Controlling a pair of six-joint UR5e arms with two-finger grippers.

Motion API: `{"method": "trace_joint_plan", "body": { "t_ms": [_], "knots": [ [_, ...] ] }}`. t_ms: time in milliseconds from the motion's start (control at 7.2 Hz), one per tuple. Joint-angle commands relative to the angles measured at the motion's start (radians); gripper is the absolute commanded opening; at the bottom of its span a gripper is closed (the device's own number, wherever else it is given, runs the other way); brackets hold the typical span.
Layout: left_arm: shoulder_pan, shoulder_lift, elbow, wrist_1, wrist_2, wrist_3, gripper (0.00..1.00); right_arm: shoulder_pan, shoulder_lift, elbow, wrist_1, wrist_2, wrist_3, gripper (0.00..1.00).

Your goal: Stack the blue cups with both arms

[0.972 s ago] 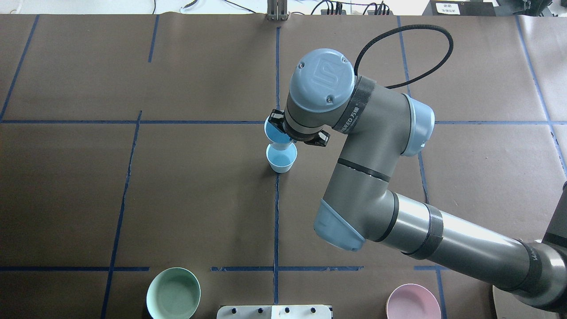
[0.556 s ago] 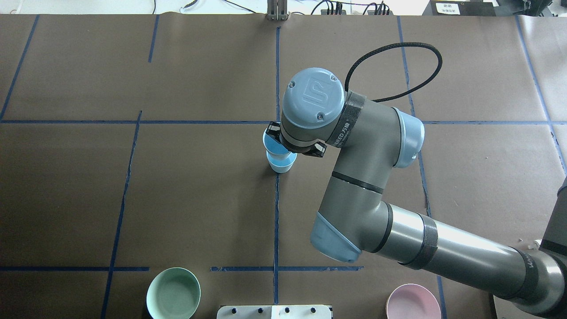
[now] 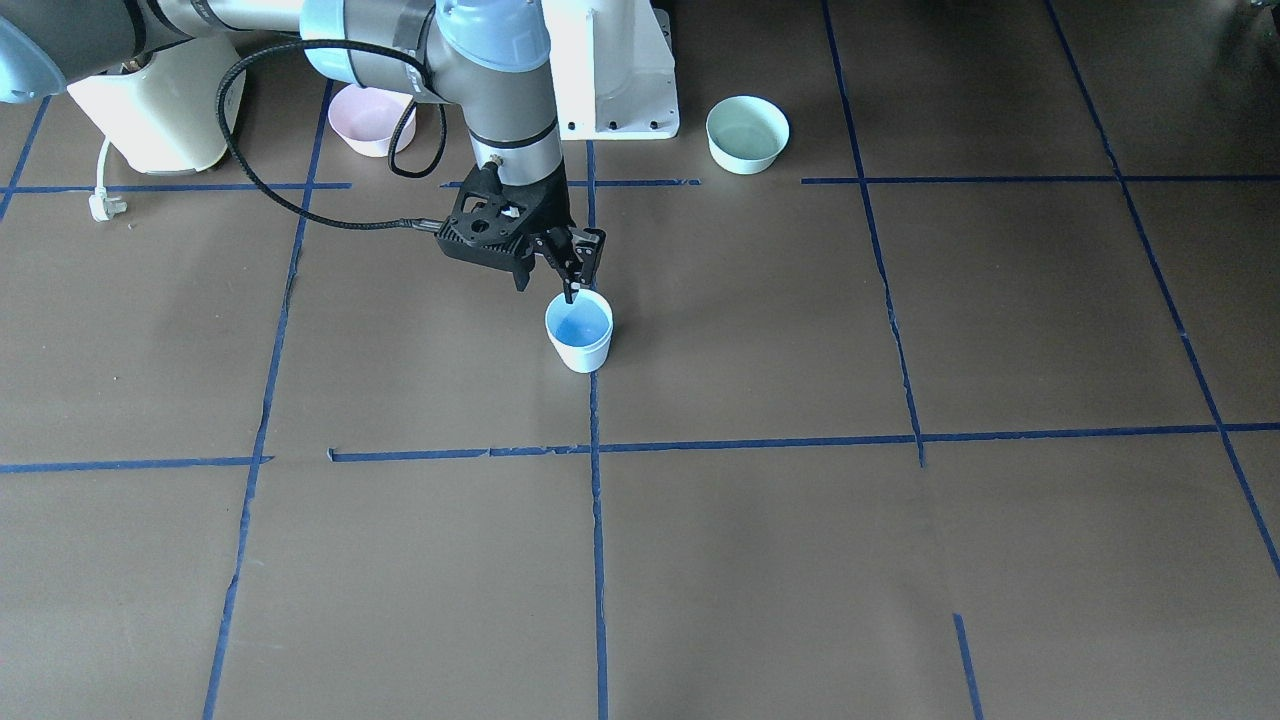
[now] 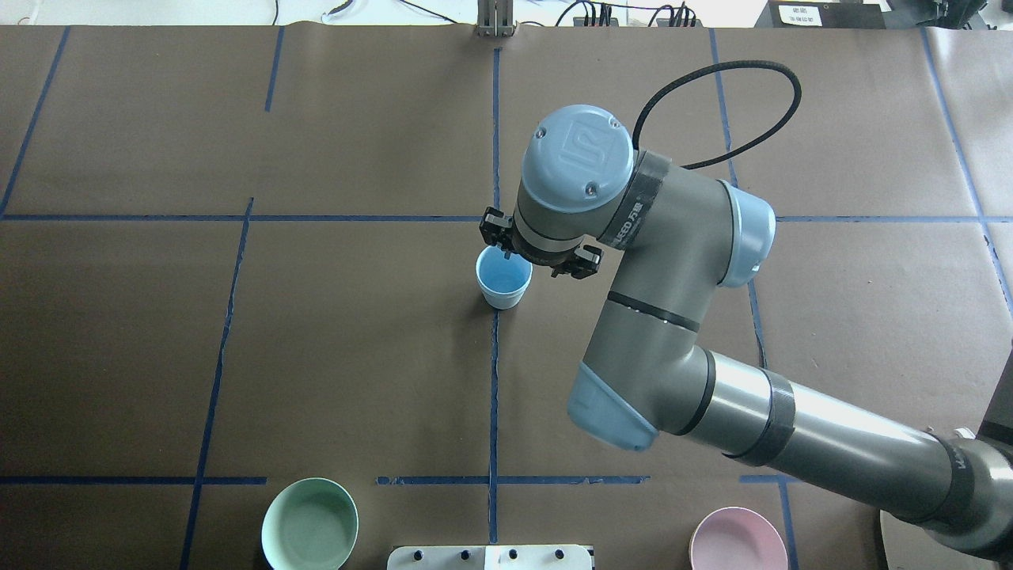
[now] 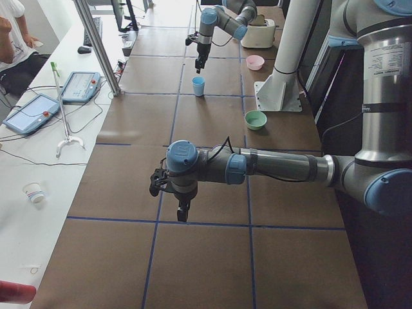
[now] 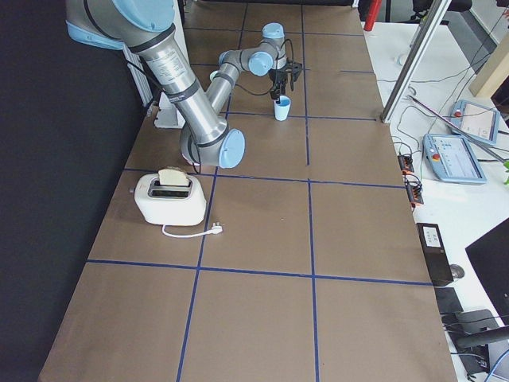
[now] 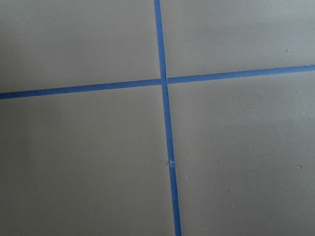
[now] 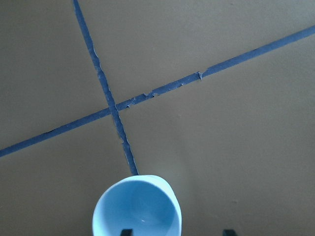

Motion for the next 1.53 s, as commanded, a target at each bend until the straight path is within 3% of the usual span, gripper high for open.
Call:
{"method": "trace_joint_plan", "body": {
  "t_ms": [0,417,694,833,1111,1389],
  "knots": [
    [0.003,0.0,0.011,0.001,0.007,0.001,1.0,0.214,-0.08,-0.001,0.004,0.237,-0.277,1.0],
    [0.005,0.019,0.014,-0.007,-0.002,-0.004,1.0,0.521,-0.378,-0.002,0.009,0.441,-0.936,1.0],
    [0.006,0.036,0.002,-0.01,0.012,-0.001,1.0,0.714,-0.614,0.001,0.024,0.486,-1.346,1.0],
    [0.006,0.039,0.003,-0.01,0.012,-0.001,1.0,0.793,-0.752,-0.001,0.109,0.494,-1.465,1.0],
    [0.006,0.063,0.002,-0.012,0.012,-0.001,1.0,0.845,-0.954,-0.001,0.318,0.5,-1.47,1.0],
    [0.008,0.063,0.0,-0.012,0.012,-0.001,1.0,0.844,-0.95,0.015,0.339,0.5,-1.355,1.0]
  ]
}}
